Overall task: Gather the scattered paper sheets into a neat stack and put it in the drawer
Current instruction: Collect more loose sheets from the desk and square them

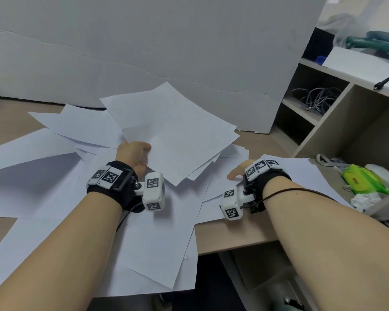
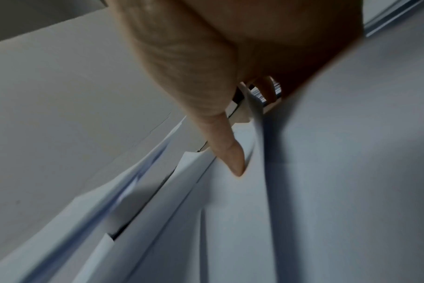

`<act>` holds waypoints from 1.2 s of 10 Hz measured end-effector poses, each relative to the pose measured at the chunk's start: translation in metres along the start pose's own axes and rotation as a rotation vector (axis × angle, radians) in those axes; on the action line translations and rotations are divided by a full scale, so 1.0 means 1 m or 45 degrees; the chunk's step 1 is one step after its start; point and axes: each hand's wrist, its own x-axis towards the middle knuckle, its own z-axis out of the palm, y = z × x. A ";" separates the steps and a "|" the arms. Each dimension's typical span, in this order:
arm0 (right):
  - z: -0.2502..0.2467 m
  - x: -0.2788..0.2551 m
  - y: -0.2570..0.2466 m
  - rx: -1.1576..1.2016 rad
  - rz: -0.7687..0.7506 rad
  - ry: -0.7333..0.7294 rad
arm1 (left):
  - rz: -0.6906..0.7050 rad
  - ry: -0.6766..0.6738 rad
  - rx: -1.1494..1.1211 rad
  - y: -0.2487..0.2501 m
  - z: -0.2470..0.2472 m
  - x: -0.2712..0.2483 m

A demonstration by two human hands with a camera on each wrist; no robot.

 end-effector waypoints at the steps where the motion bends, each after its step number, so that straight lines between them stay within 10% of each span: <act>1: -0.007 0.016 0.015 0.291 0.094 0.031 | 0.017 -0.003 0.042 0.000 -0.002 0.002; 6: -0.085 -0.012 -0.001 0.597 -0.421 1.153 | 0.086 0.015 0.177 -0.008 -0.006 0.014; 8: -0.111 -0.035 -0.043 0.901 -0.813 1.262 | 0.038 -0.042 0.089 -0.007 -0.002 0.006; 12: -0.076 0.029 -0.048 1.040 -0.672 0.820 | -0.083 -0.147 -0.042 0.009 -0.002 -0.010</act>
